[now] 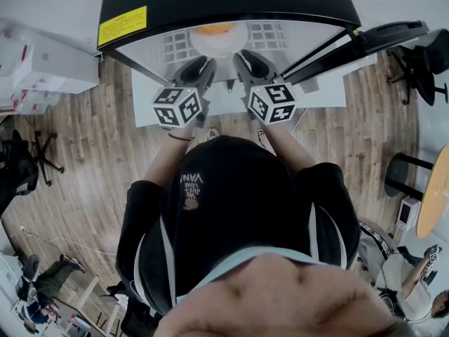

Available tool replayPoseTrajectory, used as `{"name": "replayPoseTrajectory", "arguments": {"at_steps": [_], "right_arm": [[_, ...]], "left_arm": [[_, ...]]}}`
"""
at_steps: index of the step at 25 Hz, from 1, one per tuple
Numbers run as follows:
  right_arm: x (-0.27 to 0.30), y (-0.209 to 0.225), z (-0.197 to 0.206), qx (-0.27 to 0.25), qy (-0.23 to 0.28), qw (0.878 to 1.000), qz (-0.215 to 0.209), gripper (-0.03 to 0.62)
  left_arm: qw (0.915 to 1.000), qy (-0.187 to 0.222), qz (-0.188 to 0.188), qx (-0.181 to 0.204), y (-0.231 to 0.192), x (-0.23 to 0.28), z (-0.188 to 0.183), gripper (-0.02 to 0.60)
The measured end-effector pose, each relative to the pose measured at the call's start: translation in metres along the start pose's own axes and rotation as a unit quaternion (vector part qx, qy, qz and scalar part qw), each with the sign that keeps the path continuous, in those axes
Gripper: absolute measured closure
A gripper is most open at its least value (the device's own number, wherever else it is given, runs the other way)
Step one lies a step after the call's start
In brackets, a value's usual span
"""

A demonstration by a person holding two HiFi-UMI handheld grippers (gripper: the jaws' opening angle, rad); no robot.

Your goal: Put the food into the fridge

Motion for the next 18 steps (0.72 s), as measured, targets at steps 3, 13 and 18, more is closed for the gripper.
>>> {"name": "replayPoseTrajectory", "arguments": {"at_steps": [3,13,18], "right_arm": [[-0.003,0.0,0.0,-0.001,0.0,1.0,0.0,0.5],[-0.015,-0.002,0.002,-0.002,0.003,1.0,0.001,0.502],[-0.02,-0.006,0.002,-0.006,0.009,1.0,0.001,0.503]], "left_arm": [[1.0,0.0,0.001,0.002,0.002,0.0,0.001,0.469],[1.0,0.002,0.003,0.001,0.01,-0.004,0.004,0.469],[0.9999,0.011,-0.002,0.0,0.011,-0.01,0.006,0.469]]}}
Point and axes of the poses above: the fingertips, and each gripper's own axes: x forward along the fingers, y to its right, z out of its underside, the point moved 8 cm from there along -x, backward along the fingers, and after that the axes turned 10 degrees about -z, right-handed, at the moved point
